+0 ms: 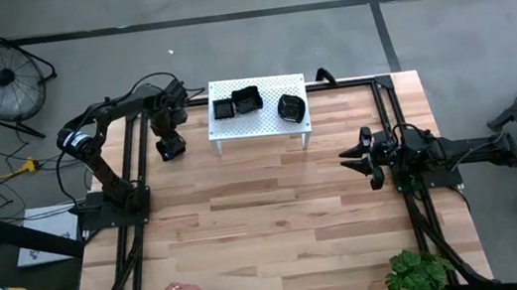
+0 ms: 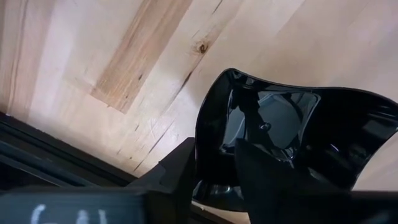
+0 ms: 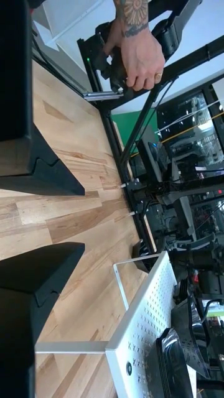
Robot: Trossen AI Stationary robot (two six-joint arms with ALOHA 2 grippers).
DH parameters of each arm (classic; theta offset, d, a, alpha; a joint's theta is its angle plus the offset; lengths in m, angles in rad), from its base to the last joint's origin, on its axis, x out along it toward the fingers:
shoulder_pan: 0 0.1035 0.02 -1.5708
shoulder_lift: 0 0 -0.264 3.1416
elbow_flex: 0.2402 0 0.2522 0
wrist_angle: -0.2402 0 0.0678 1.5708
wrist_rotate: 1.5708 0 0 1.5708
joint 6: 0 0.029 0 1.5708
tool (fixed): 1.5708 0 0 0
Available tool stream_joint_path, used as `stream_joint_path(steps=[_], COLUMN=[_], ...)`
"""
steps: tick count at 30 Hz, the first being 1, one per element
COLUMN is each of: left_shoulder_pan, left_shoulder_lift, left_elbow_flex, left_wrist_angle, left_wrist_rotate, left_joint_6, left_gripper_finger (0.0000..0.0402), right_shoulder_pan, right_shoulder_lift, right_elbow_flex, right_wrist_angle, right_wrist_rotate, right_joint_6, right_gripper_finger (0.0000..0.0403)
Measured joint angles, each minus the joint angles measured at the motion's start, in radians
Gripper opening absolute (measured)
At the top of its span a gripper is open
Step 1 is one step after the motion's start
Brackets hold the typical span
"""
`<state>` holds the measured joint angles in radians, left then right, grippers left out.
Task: Pick & Place Mini shaped plates
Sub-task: Stack the distorted square plate on top of the other distorted square plates on the shelf
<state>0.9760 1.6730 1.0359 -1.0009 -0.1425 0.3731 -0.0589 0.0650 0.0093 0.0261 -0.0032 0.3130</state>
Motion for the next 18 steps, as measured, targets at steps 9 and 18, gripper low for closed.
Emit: stream_joint_path(steps=[9,18], left_shoulder_pan=[0.000,-0.001], left_shoulder_lift=[0.000,-0.015], left_elbow_flex=[0.000,0.000], left_wrist_angle=[-0.016,-0.027], left_wrist_rotate=[-0.002,-0.007], left_joint_6=[0.000,0.000], left_gripper_finger=[0.0084,0.0025], right_shoulder_pan=[0.000,0.000], right_shoulder_lift=[0.000,0.000], right_elbow_flex=[0.000,0.000], right_wrist_angle=[0.000,0.000], right_wrist_rotate=[0.000,0.000], right_joint_6=[0.000,0.000], right_gripper_finger=[0.0126,0.0126])
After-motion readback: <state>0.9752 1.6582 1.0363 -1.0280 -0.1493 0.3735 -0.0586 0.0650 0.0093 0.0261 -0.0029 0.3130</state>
